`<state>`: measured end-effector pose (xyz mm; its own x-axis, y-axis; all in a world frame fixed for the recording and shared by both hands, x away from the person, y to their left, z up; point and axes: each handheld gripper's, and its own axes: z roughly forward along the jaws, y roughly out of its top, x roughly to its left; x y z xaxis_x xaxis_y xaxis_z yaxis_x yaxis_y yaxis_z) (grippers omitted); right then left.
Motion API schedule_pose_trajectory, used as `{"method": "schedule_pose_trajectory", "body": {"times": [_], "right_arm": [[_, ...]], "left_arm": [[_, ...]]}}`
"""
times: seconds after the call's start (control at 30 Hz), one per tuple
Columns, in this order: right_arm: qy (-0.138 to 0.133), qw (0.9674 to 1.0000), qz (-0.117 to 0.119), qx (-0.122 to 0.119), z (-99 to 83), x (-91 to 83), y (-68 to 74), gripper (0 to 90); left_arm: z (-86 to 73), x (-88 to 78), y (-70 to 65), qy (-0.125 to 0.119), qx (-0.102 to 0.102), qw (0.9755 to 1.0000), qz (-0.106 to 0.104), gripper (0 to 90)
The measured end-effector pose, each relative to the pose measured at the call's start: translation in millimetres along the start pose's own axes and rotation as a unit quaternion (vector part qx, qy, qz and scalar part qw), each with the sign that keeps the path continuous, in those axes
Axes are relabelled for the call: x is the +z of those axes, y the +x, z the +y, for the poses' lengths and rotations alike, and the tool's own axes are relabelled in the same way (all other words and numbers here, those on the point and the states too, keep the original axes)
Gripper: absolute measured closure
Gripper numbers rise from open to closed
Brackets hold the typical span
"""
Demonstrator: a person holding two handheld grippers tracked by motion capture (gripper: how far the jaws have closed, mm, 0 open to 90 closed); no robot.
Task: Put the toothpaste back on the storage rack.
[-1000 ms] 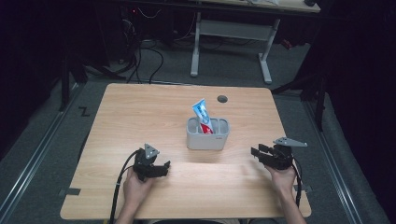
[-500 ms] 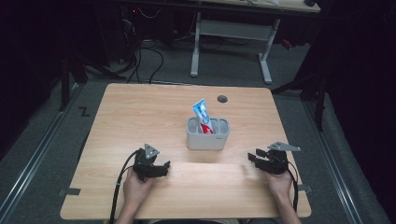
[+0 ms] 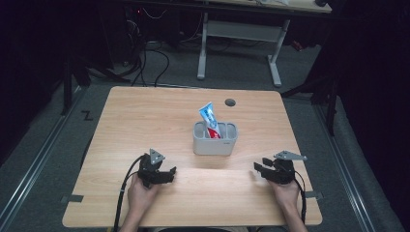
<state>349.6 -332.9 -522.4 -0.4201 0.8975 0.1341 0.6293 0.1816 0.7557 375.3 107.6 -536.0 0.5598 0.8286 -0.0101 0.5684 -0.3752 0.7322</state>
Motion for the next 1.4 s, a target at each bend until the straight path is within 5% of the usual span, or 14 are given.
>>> {"method": "schedule_pose_trajectory", "body": {"times": [0.63,0.9,1.4], "right_arm": [[0.017,0.9994,-0.012,-0.029,-5.7,7.7,12.5,45.3],[0.024,0.9962,-0.039,-0.074,-6.2,10.1,22.4,40.3],[0.027,0.9967,-0.043,-0.064,-6.4,10.1,22.1,35.6]], "left_arm": [[0.0,0.0,-0.1,0.000,0.000,1.0000,0.000,19.2],[-0.1,-0.1,-0.2,0.000,-0.001,1.0000,0.001,19.1],[0.0,0.3,-0.3,-0.001,-0.002,1.0000,0.002,19.1]]}}
